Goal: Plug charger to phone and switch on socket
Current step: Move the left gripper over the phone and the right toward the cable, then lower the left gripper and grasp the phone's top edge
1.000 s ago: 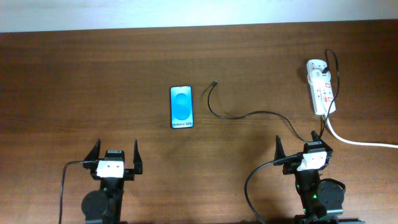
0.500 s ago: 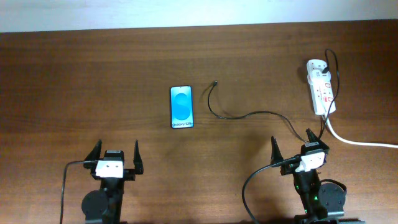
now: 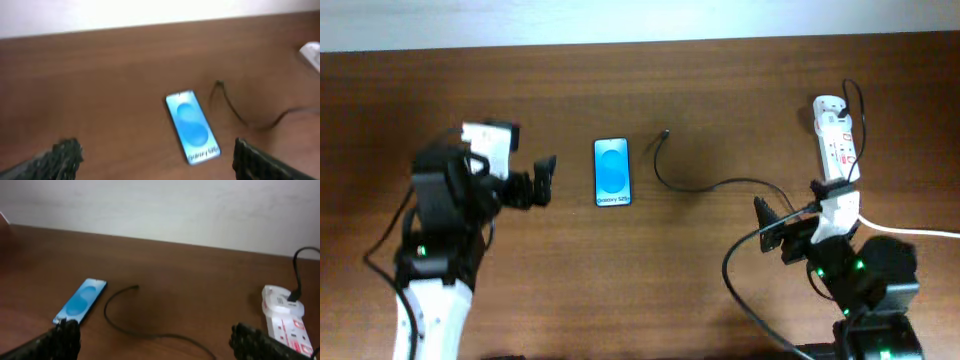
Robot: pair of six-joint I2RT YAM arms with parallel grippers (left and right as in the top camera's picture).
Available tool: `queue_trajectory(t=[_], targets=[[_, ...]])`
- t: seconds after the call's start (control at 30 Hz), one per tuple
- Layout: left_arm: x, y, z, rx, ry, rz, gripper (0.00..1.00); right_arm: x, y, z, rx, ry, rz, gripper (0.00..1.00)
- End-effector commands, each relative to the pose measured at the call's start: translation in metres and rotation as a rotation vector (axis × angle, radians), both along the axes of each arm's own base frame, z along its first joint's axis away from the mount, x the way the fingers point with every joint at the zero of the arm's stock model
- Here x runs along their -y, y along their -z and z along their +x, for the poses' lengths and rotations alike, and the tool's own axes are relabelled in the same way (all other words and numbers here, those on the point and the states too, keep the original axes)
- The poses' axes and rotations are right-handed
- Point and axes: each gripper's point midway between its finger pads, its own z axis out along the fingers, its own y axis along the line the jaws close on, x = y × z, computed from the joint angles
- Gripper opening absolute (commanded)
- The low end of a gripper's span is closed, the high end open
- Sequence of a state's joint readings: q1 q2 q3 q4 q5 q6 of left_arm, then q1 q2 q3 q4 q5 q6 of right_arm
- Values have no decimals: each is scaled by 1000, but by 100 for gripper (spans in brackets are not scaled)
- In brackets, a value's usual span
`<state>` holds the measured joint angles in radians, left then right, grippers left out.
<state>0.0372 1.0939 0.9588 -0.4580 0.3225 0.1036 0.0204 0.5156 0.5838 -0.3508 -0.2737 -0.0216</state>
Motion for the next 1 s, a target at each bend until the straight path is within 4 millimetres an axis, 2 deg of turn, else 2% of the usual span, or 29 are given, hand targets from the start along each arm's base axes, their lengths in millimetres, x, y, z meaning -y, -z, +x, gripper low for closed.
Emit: queue_trajectory(t=[0.0,0.1,0.2,0.27,0.3,0.37,0.4,0.43,0.47,0.53,0.6,0.63,0.73,0.87,0.97], targets=[[5,-22,27,-105,25,-35,99,-4,-25,5,-102,-13,11,98],[24,-41,43,-134,76,-30,99,-4,-40,15,-258,-12,8,98],[41,-40,48,-221,115,-28,99,-4,-46,21,-371,-11,6,98],[45,-35,45,-261,127,-30,99,-5,-44,25,-416,-14,7,98],[48,-34,43,-271,138,-42,99,-5,-37,30,-443,-13,7,98],[59,-27,31,-319,213,-65,99,-20,-24,31,-510,-92,52,98],[61,-20,31,-347,215,-65,98,-28,-21,29,-535,-136,79,98],[65,-2,34,-411,188,-70,93,-32,-16,31,-559,-160,96,98],[67,34,48,-502,37,24,93,-32,-12,34,-574,-159,97,98],[76,56,64,-532,-78,119,94,-32,-11,37,-571,-159,97,98],[88,74,76,-577,-91,103,93,-32,-11,37,-571,-159,97,98],[91,92,82,-613,-96,106,93,-32,-11,36,-574,-159,97,98],[107,128,92,-652,-68,118,92,-32,-7,38,-590,-158,98,98],[137,154,114,-631,-35,127,88,-32,6,39,-647,-155,101,98],[141,148,131,-690,-71,207,91,-32,13,43,-666,-155,102,98]])
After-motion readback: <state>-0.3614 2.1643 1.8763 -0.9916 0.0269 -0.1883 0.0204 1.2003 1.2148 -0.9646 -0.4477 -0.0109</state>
